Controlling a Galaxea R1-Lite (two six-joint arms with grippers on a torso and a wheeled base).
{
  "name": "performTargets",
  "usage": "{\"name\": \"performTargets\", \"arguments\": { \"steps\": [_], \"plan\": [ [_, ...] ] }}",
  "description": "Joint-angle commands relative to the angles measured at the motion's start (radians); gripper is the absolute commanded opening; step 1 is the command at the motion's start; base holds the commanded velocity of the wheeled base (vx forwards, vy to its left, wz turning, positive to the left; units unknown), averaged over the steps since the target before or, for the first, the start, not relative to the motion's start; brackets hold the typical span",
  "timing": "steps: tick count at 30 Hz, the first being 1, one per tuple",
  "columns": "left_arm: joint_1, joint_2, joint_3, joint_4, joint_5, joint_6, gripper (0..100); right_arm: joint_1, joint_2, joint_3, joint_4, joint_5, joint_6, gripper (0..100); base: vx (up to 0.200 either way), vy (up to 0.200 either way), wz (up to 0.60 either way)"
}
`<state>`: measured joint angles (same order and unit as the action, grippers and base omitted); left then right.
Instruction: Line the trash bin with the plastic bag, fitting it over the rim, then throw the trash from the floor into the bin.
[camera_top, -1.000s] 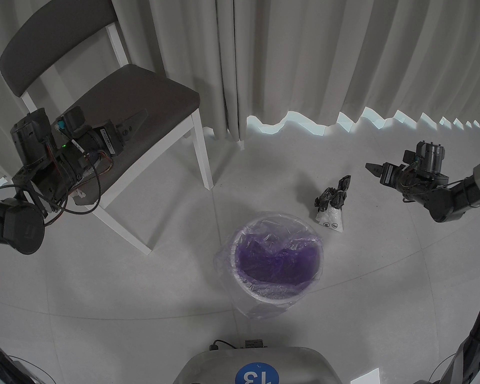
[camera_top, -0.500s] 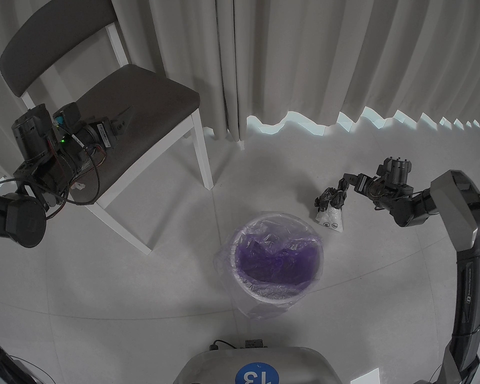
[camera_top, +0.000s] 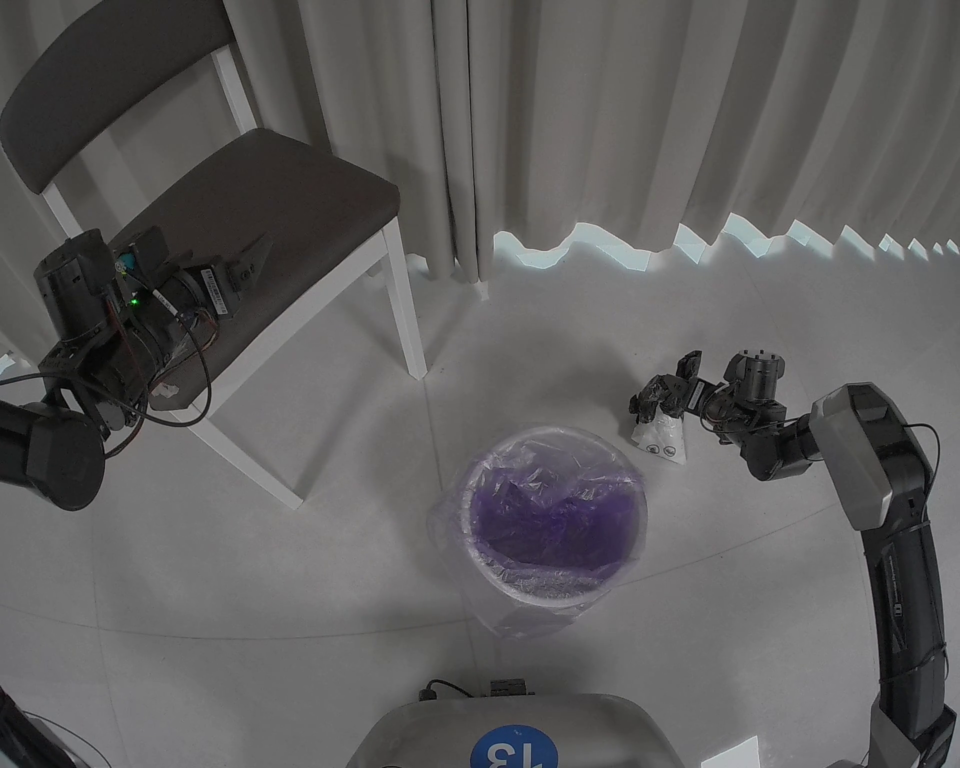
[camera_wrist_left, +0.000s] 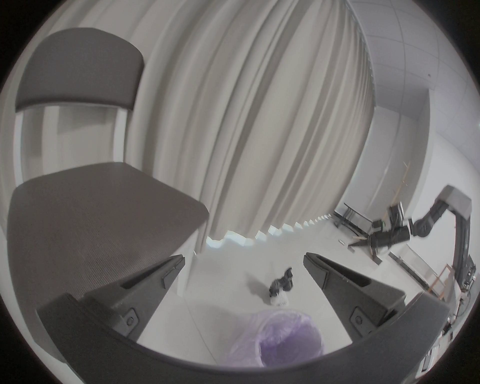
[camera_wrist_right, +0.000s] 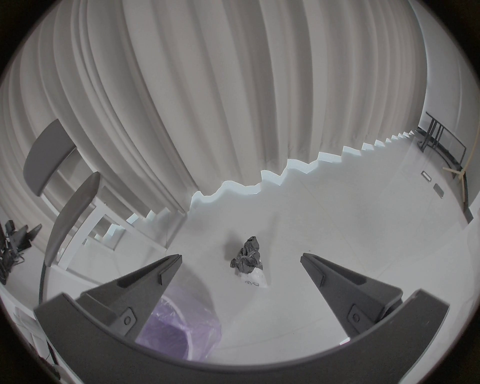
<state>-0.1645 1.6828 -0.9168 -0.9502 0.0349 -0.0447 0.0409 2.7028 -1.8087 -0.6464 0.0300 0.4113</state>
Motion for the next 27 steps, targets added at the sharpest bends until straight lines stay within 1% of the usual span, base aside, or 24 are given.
{"name": "performTargets", "arguments": {
  "steps": [1, 5, 11, 12, 16, 21, 27],
  "plan": [
    [-0.006, 0.015, 0.027, -0.030, 0.000, 0.000, 100, -0.001, 0.094, -0.069, -0.021, -0.015, 0.000, 100, 0.000, 0.000, 0.00],
    [-0.004, 0.028, 0.055, -0.068, 0.002, 0.003, 100, 0.001, 0.121, -0.087, -0.049, -0.015, 0.001, 100, 0.000, 0.000, 0.00],
    [-0.006, 0.046, 0.059, -0.076, 0.002, 0.006, 100, 0.007, 0.138, -0.090, -0.061, -0.018, 0.000, 100, 0.000, 0.000, 0.00],
    [-0.007, 0.052, 0.061, -0.076, 0.002, 0.008, 100, 0.007, 0.147, -0.092, -0.059, -0.019, -0.002, 0, 0.000, 0.000, 0.00],
    [-0.009, 0.061, 0.058, -0.079, 0.002, 0.009, 100, 0.007, 0.157, -0.093, -0.050, -0.019, -0.003, 0, 0.000, 0.000, 0.00],
    [-0.007, 0.060, 0.088, -0.108, 0.000, 0.012, 100, 0.007, 0.158, -0.093, -0.004, -0.016, -0.005, 0, 0.000, 0.000, 0.00],
    [-0.009, 0.057, 0.113, -0.134, 0.000, 0.014, 100, 0.005, 0.143, -0.086, 0.001, -0.015, -0.005, 0, 0.000, 0.000, 0.00]
  ]
}}
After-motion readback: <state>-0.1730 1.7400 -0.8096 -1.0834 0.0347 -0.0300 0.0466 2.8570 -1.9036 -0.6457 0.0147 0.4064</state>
